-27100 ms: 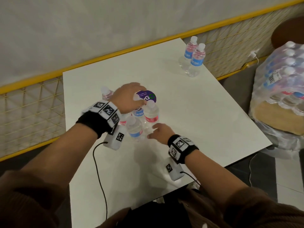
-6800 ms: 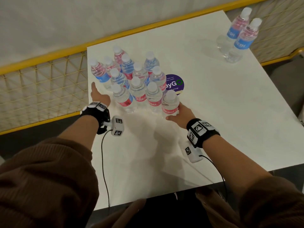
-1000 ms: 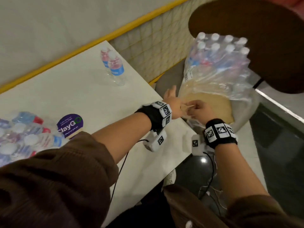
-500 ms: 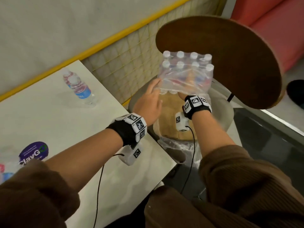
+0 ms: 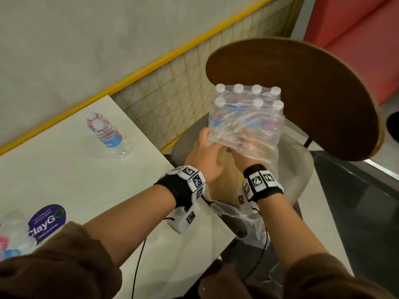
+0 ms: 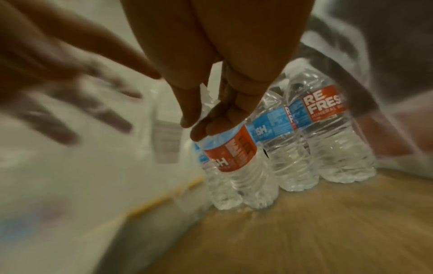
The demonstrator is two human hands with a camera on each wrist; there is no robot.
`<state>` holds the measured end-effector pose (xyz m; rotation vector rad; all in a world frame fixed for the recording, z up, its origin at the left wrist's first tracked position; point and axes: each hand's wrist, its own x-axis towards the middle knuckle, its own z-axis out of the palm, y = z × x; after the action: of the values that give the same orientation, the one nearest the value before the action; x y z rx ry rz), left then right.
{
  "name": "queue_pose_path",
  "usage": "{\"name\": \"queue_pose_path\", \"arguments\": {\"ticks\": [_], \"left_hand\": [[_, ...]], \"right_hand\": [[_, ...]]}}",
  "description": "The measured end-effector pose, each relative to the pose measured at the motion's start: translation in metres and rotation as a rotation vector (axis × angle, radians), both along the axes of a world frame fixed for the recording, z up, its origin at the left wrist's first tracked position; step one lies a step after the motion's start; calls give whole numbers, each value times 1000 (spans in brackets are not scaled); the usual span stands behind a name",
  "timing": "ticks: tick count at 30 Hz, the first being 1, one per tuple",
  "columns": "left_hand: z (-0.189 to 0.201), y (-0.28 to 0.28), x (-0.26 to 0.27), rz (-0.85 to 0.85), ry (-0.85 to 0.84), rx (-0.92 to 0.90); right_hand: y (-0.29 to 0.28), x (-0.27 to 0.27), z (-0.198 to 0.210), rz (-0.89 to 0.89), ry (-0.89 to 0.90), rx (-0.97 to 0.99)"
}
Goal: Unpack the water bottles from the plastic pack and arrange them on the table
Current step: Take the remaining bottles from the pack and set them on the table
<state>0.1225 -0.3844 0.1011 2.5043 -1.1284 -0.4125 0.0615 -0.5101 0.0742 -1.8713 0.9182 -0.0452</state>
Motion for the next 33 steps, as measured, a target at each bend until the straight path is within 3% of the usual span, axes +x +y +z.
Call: {"name": "queue_pose_path", "arguments": {"ticks": [3,7,11,18,25,27,30,33], "left_hand": [[-10,-9,3,62,85,43],[-22,-14,14,129,197,1],[-25,-14,24,133,194,-4],[-25,-4,22,126,145,-11],[-28,29,15,116,252,-172],[-25,49,10,118,304,-268],[-18,82,1,138,368,-451],[-11,118,-9,200,485,-632]], "right_hand": [[17,-17,14,-37,-156,7],[11,-25,20,127,70,-9],[-16,-9,25,-5,177,-101],[-37,-7,33,287,491,-510],[-6,-31,38,545,666,-706],[2,-46,31,509,648,-647],[10,-54,14,367,568,-376],[27,-54,11,46,175,-190]]}}
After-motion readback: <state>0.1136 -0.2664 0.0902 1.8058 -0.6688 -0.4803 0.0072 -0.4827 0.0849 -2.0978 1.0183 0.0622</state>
